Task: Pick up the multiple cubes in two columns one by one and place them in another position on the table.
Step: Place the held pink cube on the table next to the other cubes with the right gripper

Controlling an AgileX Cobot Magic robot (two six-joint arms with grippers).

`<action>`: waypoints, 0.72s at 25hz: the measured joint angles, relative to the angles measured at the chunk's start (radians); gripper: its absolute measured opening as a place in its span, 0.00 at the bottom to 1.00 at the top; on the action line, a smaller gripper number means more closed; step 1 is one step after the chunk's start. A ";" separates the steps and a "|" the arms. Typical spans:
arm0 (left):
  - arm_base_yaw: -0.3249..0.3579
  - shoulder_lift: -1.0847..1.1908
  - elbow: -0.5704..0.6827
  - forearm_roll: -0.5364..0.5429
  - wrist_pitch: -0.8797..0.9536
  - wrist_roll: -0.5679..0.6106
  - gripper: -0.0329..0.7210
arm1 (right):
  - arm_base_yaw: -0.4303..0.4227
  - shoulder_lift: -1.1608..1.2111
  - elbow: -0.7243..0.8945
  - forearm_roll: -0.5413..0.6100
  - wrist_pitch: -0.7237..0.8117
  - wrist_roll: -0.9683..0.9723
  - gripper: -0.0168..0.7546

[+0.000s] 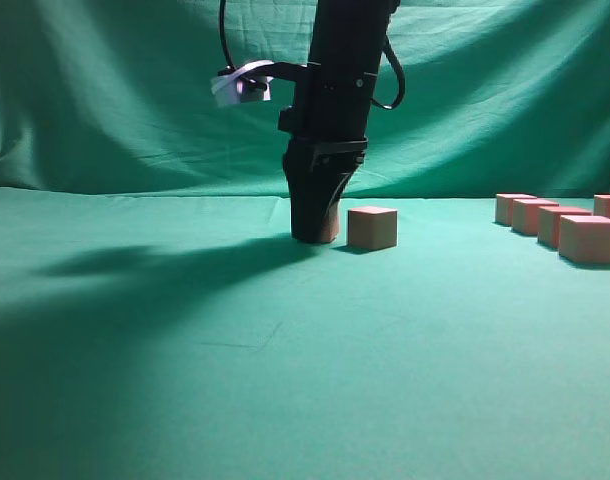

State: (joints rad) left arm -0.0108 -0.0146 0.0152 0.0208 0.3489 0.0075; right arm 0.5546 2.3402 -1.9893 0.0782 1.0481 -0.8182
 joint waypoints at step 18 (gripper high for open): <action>0.000 0.000 0.000 0.000 0.000 0.000 0.04 | -0.002 -0.099 -0.049 -0.004 0.083 0.108 0.84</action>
State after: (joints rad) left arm -0.0108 -0.0146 0.0152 0.0208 0.3489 0.0075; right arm 0.5530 2.2412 -2.0379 0.0743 1.1312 -0.7101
